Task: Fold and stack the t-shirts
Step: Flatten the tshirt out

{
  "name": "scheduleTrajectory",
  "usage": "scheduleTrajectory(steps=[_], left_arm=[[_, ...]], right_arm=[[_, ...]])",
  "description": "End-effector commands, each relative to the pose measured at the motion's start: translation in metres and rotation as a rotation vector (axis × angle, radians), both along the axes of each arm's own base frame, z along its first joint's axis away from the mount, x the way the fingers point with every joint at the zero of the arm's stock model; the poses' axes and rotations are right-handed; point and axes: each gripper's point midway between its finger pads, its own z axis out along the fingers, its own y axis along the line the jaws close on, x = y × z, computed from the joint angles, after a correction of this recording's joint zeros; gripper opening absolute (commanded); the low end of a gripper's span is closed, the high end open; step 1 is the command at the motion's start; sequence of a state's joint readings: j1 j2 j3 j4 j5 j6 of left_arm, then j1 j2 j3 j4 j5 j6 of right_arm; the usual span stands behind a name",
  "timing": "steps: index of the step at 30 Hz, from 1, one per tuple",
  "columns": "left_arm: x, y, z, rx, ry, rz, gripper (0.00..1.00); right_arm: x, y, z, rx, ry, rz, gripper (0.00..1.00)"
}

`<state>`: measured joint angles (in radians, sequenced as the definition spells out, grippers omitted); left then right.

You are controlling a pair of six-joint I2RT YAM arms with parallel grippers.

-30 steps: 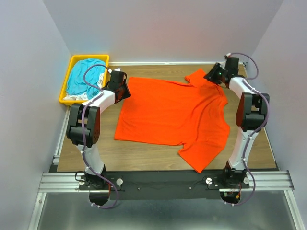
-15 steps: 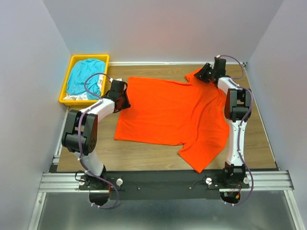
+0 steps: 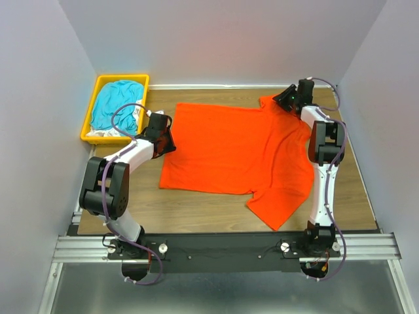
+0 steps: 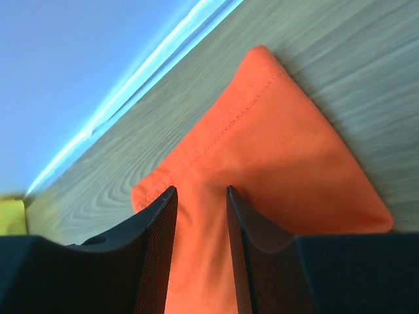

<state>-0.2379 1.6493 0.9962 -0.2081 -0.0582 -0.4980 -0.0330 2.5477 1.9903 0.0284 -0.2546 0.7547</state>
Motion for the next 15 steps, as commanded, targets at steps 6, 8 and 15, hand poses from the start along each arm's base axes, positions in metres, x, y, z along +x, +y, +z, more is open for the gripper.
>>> scheduleTrajectory(steps=[6, 8, 15], left_arm=[[-0.005, 0.005, 0.005, 0.01, -0.014, 0.027, 0.34], [-0.004, 0.004, 0.004, 0.007, -0.013, 0.026, 0.34], [0.007, -0.004, 0.006, -0.016, -0.027, 0.002, 0.34]], right_arm=[[0.009, -0.039, -0.016, -0.024, 0.017, -0.047, 0.44], [0.015, -0.032, 0.002, -0.026, -0.032, 0.014, 0.48], [-0.006, -0.033, 0.06, -0.134, -0.11, 0.083, 0.54]])
